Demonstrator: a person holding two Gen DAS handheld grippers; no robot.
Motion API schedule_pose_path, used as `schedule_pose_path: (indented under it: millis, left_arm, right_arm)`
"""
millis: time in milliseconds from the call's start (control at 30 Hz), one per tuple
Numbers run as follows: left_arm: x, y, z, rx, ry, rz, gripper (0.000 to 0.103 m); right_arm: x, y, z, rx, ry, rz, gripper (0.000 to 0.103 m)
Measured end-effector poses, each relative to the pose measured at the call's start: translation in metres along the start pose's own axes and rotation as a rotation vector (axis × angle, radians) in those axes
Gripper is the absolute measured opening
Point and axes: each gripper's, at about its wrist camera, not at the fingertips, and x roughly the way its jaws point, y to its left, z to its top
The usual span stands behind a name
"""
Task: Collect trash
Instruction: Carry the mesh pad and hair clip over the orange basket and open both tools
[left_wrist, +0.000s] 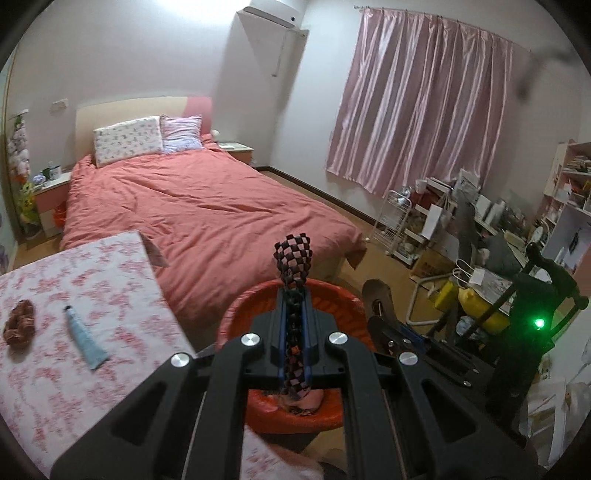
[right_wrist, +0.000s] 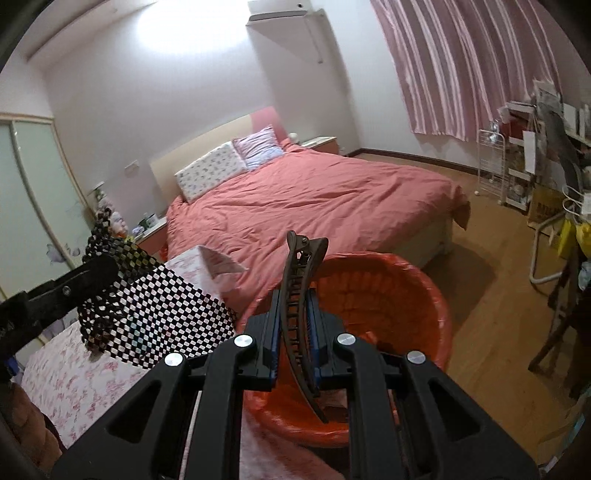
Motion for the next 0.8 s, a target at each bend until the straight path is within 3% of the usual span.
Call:
schedule_pose_path:
  millis: [333,433,500,567,600,800]
  left_arm:
    - [0.063,-0.008,-0.006,0.012,0.082,-0.001,0.01]
    - [0.077,-0.001,-0.012,0.001,0.114,0.017,0.03]
    - [0.082,0.005,-0.016,-0.004,0.127,0.036,0.035]
    - [0.085,0.017,-0.019,-0.019,0.14,0.053,0.041]
    - [0.084,0.019,-0.02,-0.027,0.142,0.058,0.043]
    - [0.07,0.046,-0.022,-0.045,0.118,0.116,0.059]
  right_arm:
    - [0.014,-0.025,0.003,0.033,0.004,-0.004,0.013]
    - [0.022,-0.03,0.001,0.035,0.017,0.006,0.013]
    - [0.028,-0.032,-0.001,0.041,0.033,0.007,0.018]
    - [0.034,-0.035,-0.005,0.042,0.058,0.011,0.04]
    - [0.032,-0.036,-0.005,0.043,0.059,0.007,0.043]
    - [0.025,-0.032,-0.007,0.045,0.056,-0.016,0.047]
